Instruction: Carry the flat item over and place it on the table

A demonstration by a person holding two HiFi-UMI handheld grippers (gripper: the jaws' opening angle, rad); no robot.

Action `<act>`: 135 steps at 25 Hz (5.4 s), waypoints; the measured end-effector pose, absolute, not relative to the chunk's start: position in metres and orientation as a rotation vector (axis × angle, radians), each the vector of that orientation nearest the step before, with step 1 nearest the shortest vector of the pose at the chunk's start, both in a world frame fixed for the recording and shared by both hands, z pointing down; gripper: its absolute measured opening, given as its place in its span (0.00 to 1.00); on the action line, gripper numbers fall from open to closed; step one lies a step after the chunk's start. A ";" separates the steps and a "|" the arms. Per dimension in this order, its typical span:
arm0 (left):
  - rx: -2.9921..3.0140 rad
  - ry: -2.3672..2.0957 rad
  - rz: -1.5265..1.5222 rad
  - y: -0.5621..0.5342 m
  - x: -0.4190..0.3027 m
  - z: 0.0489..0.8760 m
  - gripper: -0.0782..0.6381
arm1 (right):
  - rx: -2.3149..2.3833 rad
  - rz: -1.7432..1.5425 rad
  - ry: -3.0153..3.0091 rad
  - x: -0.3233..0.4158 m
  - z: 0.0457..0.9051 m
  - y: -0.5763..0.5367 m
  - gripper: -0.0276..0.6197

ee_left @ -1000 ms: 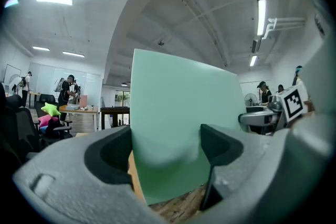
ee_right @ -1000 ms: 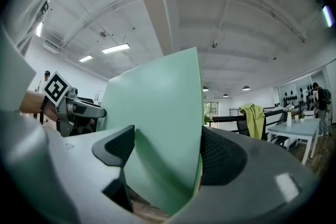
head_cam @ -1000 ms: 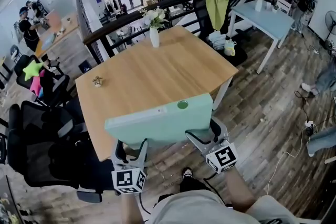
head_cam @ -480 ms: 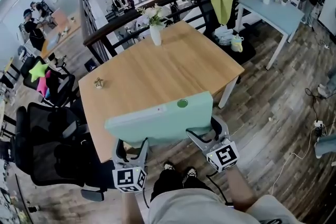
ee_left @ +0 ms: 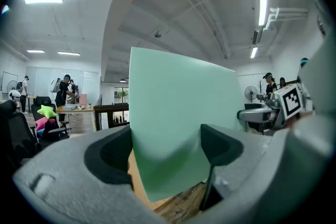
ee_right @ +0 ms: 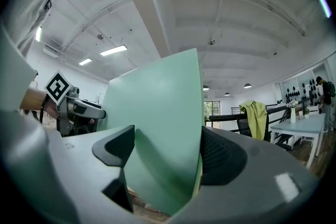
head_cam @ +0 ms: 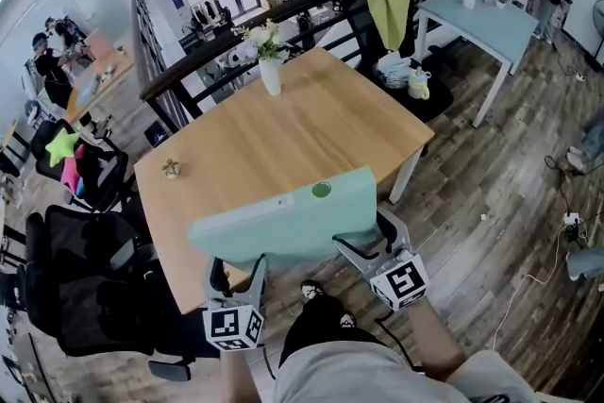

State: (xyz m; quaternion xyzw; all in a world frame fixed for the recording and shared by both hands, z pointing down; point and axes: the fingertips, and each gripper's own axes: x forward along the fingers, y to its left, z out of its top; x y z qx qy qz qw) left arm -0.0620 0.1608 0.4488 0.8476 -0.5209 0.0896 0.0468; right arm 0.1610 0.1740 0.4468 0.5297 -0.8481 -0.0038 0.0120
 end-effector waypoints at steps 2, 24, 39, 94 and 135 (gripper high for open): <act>2.580 -1.587 0.257 0.152 -0.062 0.449 0.70 | 1.637 -0.016 -2.637 0.160 0.446 0.166 0.65; 2.483 -1.576 0.239 -0.021 -0.106 0.479 0.70 | 1.513 0.042 -2.610 0.116 0.462 -0.021 0.65; 2.443 -1.571 0.209 -0.085 -0.141 0.489 0.70 | 1.431 0.096 -2.587 0.081 0.472 -0.101 0.65; 2.162 -1.665 0.321 -0.226 -0.161 0.559 0.70 | 1.119 0.319 -2.615 0.053 0.554 -0.287 0.65; 1.955 -1.603 0.391 -0.298 -0.182 0.660 0.70 | 0.988 0.568 -2.493 0.030 0.669 -0.367 0.65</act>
